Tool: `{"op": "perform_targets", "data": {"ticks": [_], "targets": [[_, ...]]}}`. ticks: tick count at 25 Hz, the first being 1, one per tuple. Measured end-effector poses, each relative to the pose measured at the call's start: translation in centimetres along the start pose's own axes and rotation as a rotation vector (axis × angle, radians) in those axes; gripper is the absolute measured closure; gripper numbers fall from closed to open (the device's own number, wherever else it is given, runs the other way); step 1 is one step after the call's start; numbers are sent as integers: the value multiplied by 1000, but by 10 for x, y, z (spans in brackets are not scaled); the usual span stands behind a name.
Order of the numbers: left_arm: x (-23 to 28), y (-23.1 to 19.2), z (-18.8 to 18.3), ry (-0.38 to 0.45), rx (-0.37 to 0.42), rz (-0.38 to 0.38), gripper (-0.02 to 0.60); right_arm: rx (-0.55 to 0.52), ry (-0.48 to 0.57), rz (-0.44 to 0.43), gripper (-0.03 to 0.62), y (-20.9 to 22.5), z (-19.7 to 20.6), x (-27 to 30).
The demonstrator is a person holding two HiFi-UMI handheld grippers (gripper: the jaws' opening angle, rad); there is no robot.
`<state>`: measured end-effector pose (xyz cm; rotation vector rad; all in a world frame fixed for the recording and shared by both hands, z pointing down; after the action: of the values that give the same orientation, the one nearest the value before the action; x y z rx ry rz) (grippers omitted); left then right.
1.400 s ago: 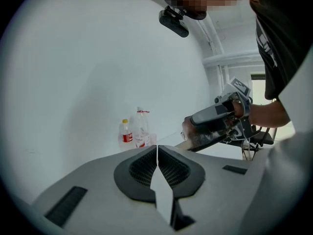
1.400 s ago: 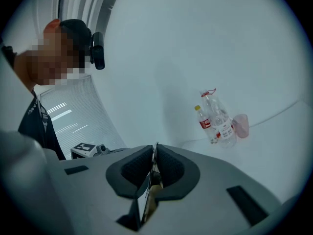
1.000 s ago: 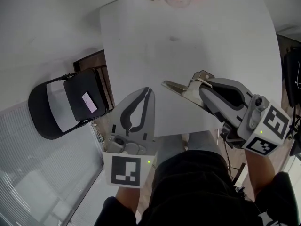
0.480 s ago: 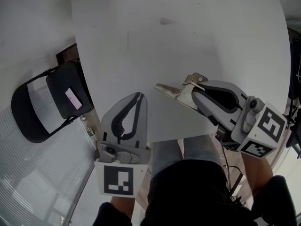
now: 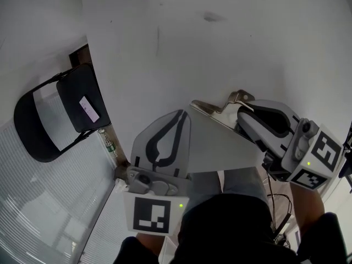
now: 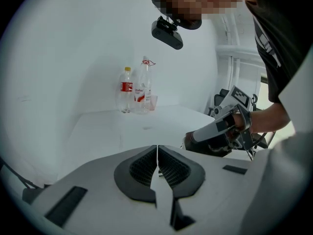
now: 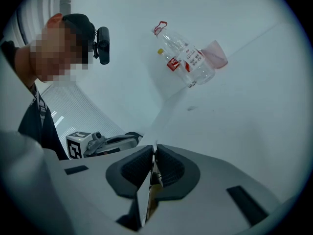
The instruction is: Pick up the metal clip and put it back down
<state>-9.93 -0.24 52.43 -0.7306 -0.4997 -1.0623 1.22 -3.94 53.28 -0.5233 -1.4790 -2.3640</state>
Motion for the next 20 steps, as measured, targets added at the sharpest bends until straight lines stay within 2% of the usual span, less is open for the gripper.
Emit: {"op": "perform_targets", "data": {"ticks": [5, 10, 13, 20], "targets": [[6, -6, 9, -17, -9, 14, 558, 28, -44, 8, 553, 7, 6, 10], [11, -11, 16, -29, -13, 21, 558, -8, -119, 37, 553, 13, 13, 19], [12, -13, 15, -25, -11, 23, 558, 8, -149, 39, 553, 13, 14, 22], [17, -13, 14, -23, -15, 34, 558, 55, -165, 52, 540, 15, 13, 23]]}}
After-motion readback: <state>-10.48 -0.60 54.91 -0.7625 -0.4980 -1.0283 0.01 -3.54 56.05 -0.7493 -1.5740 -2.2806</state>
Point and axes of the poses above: the fingertips, and each gripper's own axes: x forward along the fingers, y to its right, z out of its underside, the point moved 2 cm from there along -x, backward along the fingers, and after that the axes turned 1 degree about z, right-handed, at the moved point
